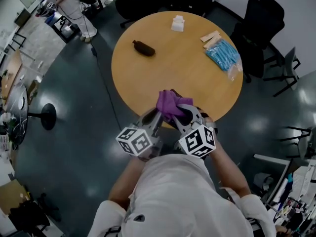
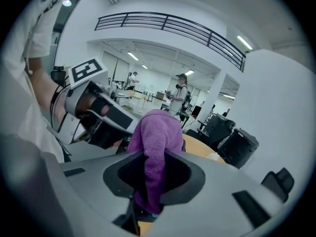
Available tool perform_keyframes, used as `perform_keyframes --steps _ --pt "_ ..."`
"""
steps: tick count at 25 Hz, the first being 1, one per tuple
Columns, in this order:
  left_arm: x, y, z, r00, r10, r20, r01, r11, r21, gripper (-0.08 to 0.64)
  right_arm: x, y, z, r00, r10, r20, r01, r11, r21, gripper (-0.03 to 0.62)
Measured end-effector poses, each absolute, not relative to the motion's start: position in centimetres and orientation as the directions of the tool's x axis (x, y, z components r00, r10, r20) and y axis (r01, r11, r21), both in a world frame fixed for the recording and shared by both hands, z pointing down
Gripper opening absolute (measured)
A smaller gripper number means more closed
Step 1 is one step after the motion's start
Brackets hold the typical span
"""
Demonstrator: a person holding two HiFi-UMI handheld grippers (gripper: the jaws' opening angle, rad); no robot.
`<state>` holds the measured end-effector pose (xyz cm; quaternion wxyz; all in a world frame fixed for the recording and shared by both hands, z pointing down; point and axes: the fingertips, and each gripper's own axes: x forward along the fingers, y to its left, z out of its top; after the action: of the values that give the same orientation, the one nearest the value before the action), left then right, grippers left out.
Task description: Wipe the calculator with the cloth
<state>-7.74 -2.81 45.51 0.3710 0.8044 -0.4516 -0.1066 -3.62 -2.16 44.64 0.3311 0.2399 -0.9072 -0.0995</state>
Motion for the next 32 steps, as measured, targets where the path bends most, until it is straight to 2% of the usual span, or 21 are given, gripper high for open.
perform_keyframes --steps 7,15,18,22,25,28,32 --pt "-8.3 -2.4 45.9 0.583 -0.794 0.171 -0.612 -0.29 0.736 0.048 -3.7 2.2 45.5 -0.69 -0.392 0.608 -0.182 0.907 0.379 0.086" --pt "-9.4 -3.5 45.2 0.634 -0.752 0.182 -0.63 -0.366 0.685 0.048 -2.0 8.0 47.5 -0.695 -0.238 0.678 -0.016 0.948 0.317 0.086" --pt "-9.5 -3.9 45.0 0.683 -0.705 0.191 -0.625 -0.428 0.653 0.048 -1.1 8.4 45.7 -0.751 -0.225 0.621 -0.053 0.958 0.283 0.086" --pt "-8.9 -3.4 44.9 0.754 -0.626 0.197 -0.585 -0.505 0.635 0.048 0.3 3.3 40.5 -0.786 -0.385 0.484 -0.219 0.905 0.364 0.086" --pt "-7.7 -2.4 44.9 0.786 -0.59 0.187 -0.554 -0.536 0.637 0.048 0.7 -0.5 38.4 -0.771 -0.472 0.428 -0.286 0.857 0.429 0.086" --pt "-6.5 -1.6 44.6 0.806 -0.57 0.162 -0.521 -0.552 0.651 0.048 0.2 -2.1 39.1 -0.759 -0.488 0.431 -0.279 0.842 0.462 0.086" --pt "-5.9 -1.2 43.9 0.812 -0.571 0.119 -0.488 -0.553 0.675 0.048 -0.4 -0.7 42.2 -0.757 -0.438 0.485 -0.222 0.87 0.44 0.086"
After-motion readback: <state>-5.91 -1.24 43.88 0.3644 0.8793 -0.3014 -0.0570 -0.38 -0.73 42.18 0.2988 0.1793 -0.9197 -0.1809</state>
